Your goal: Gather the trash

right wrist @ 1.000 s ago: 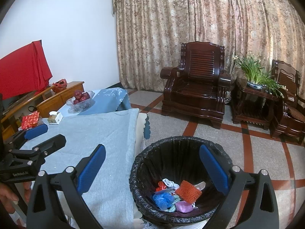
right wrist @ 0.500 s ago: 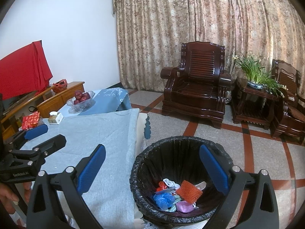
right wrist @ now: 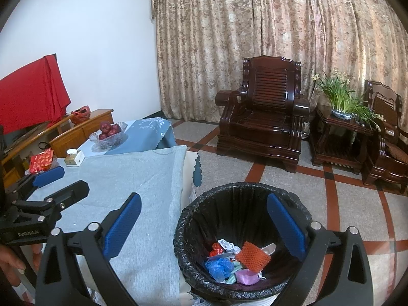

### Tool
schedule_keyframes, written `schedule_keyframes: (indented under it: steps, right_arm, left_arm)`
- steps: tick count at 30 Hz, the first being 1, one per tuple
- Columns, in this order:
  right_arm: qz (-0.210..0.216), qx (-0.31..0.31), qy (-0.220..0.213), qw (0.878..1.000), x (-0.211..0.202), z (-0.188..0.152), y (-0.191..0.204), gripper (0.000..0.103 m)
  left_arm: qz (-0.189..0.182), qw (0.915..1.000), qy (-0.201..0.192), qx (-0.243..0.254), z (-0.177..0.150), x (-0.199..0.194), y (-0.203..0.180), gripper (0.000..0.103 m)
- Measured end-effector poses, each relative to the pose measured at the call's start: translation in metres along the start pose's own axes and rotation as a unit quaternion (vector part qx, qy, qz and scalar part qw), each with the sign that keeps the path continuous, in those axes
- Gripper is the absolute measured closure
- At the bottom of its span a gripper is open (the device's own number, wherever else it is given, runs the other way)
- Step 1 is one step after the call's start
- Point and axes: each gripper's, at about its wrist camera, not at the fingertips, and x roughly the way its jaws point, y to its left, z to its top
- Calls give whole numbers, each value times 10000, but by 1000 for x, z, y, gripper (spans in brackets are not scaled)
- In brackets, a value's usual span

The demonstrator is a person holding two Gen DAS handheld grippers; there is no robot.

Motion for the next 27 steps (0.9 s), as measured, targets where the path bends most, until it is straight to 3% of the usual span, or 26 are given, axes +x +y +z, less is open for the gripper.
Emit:
schedule_keyframes:
  steps: [27]
  right_arm:
    - [1,1,19,10000,-1,-2,4,6]
  left_arm:
    - [1,10000,6,-1,2,0,3,6]
